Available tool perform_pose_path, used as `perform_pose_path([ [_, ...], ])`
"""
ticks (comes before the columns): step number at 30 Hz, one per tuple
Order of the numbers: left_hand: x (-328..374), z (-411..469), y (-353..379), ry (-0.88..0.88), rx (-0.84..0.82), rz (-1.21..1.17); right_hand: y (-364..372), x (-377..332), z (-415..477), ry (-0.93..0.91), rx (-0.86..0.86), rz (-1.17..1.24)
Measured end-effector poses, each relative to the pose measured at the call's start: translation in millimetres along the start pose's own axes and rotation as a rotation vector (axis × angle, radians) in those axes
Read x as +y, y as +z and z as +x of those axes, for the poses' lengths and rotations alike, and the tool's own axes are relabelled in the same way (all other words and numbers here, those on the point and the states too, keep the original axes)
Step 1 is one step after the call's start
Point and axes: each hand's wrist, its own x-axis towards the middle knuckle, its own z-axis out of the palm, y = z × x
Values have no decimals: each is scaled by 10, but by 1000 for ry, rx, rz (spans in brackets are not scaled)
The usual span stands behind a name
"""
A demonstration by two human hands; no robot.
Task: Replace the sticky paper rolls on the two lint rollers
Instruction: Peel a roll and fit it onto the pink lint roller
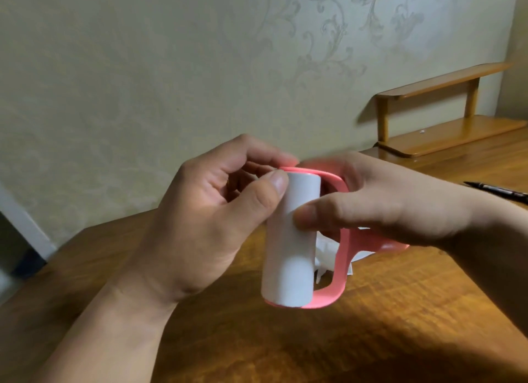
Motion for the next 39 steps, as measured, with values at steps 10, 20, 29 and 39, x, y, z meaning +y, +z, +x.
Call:
perform_pose_path([
  [10,37,-19,-41,-118,-144,108,-10,-71,-28,184,-110,-244],
  [20,-16,-9,25,-169,-167,162,19,-16,20,217,-132,-382],
  [29,-75,-4,91,-107,-46,250,19,11,2,191,-125,-279],
  [39,-105,5,-61,-233,-217,38,-49,-9,-16,155,-51,-178],
])
